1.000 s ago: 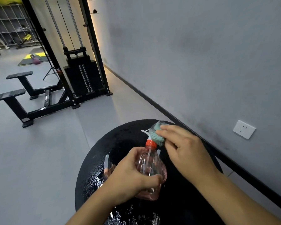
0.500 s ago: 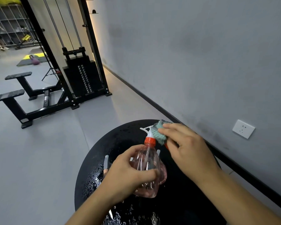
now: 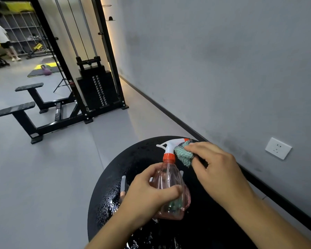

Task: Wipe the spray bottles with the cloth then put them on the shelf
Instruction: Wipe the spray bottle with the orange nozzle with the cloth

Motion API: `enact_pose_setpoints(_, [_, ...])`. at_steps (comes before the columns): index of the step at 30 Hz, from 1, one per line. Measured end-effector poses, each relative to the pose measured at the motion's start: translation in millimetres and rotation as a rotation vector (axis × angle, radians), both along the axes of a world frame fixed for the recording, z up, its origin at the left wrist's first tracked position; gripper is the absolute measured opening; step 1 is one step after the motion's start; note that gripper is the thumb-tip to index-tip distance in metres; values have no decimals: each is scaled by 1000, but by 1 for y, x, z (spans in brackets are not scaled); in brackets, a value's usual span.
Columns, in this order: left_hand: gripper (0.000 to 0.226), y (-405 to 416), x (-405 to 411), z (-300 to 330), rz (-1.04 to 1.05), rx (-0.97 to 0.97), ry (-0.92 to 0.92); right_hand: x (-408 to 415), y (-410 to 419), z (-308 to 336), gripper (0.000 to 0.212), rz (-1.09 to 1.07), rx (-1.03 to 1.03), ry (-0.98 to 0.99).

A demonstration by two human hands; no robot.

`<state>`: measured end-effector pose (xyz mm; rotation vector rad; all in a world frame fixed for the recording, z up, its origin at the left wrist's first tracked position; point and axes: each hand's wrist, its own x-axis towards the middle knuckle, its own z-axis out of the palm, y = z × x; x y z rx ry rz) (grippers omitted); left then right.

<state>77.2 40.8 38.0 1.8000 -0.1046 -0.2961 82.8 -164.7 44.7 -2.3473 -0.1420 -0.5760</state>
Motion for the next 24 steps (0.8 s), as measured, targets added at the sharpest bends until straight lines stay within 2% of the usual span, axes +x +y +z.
enact_pose_setpoints(5, [53, 3, 3, -3, 58, -4, -14, -1, -1, -1, 34, 9, 21, 83])
enact_pose_setpoints(10, [55, 2, 2, -3, 10, -2, -20, 2, -1, 1, 35, -32, 68, 28])
enact_pose_setpoints(15, [55, 7, 6, -5, 69, -8, -33, 0, 1, -4, 33, 8, 94, 118])
enact_pose_setpoints(21, [59, 3, 3, -7, 34, 17, -83, 1, -1, -2, 34, -29, 121, 62])
enact_pose_setpoints(24, [58, 7, 5, -6, 56, 10, -90, -2, 1, -3, 33, 5, 123, 106])
